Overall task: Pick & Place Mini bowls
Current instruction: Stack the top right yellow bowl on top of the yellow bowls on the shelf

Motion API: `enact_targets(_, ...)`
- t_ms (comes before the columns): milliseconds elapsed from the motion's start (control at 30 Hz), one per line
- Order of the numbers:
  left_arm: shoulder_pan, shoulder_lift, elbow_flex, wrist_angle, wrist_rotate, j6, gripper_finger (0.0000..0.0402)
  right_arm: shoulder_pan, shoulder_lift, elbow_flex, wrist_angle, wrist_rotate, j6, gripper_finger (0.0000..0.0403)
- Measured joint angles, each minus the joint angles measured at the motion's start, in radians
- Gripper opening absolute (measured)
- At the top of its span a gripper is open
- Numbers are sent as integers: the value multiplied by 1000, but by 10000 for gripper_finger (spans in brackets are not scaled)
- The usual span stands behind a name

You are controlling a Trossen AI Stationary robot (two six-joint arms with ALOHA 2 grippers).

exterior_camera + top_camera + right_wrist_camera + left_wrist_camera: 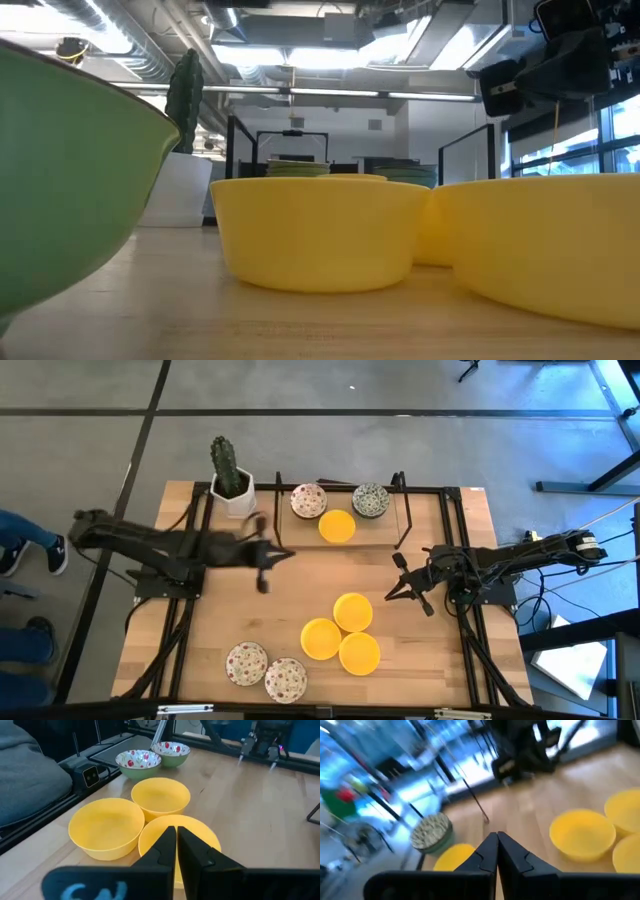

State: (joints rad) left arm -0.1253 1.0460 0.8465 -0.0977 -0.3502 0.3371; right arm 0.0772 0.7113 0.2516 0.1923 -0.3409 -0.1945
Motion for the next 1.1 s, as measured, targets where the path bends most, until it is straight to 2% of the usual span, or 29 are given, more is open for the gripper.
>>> enact_targets(100,-77,-164,-268,267,-158,7,2,0,0,0,40,1,-1,19)
enact_targets(200,-134,-282,-447,475,-208,42,1,0,0,0,101,35,29,19)
enact_targets(267,-157,-329,-521,594,-209,92,1,0,0,10,114,69,59,15)
enact_targets(333,-170,-348,-566,709,-209,151,2,10,11,57,44,133,89,6)
enact_targets(433,-167,-350,-597,817,-247,244,2,58,69,170,-161,317,116,6)
enact_targets(500,-164,-350,-595,841,-279,295,1,96,134,271,-329,429,145,4)
enact_targets(567,-160,-350,-590,841,-297,307,1,133,217,387,-496,492,203,3)
enact_targets(767,-159,-344,-585,806,-304,253,8,207,481,671,-868,503,351,12)
enact_targets(900,-161,-335,-585,788,-277,190,5,223,602,743,-953,495,368,24)
enact_targets(1100,-161,-327,-585,750,-252,174,6,223,710,751,-884,461,369,65)
